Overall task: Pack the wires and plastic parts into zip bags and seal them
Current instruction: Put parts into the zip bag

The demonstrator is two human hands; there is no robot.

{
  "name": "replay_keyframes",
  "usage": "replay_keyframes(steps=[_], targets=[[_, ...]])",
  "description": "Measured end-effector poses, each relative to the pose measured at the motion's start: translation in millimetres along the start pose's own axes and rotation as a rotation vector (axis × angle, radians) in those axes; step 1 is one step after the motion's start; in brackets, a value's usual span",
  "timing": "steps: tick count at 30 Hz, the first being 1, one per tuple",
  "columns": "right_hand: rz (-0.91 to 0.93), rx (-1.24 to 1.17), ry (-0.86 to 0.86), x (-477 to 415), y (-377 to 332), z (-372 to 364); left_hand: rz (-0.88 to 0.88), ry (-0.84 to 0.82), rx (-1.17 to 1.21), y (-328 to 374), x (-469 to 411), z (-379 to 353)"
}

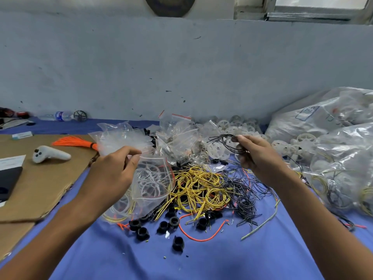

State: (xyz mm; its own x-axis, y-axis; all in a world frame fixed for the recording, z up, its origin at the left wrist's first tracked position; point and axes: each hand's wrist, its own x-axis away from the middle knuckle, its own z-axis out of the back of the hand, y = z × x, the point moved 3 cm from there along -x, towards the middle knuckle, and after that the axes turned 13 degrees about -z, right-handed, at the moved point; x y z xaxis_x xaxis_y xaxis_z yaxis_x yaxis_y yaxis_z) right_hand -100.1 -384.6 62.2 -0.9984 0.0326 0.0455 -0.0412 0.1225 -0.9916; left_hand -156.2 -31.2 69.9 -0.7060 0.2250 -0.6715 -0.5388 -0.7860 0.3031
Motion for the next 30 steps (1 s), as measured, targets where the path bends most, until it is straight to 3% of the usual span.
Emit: replay_keyframes(steps=[5, 12, 20, 22, 25, 30], targets=[[-0.034, 0.052, -0.298, 32, -5, -56, 0.018, -0.048, 0.020, 9, 2, -3], [-0.108, 0.334, -0.533, 64, 26, -146, -0.034, -0.103, 0.071, 28, 9, -8], [0.076, 0.648, -0.520, 58, 59, -214, -0.058, -0.225, 0.160, 25, 11, 1], [0.130, 0.977, -0.544, 48, 65, -232, -0.063, -0.227, 0.192, 27, 8, 4], [0.208, 1.469, -0.375, 34, 71, -245, -0.077, -0.219, 0.236, 26, 8, 6], [0.279, 1.546, -0.392, 45, 50, -243, 0.072, -0.075, 0.247, 1, 10, 11]])
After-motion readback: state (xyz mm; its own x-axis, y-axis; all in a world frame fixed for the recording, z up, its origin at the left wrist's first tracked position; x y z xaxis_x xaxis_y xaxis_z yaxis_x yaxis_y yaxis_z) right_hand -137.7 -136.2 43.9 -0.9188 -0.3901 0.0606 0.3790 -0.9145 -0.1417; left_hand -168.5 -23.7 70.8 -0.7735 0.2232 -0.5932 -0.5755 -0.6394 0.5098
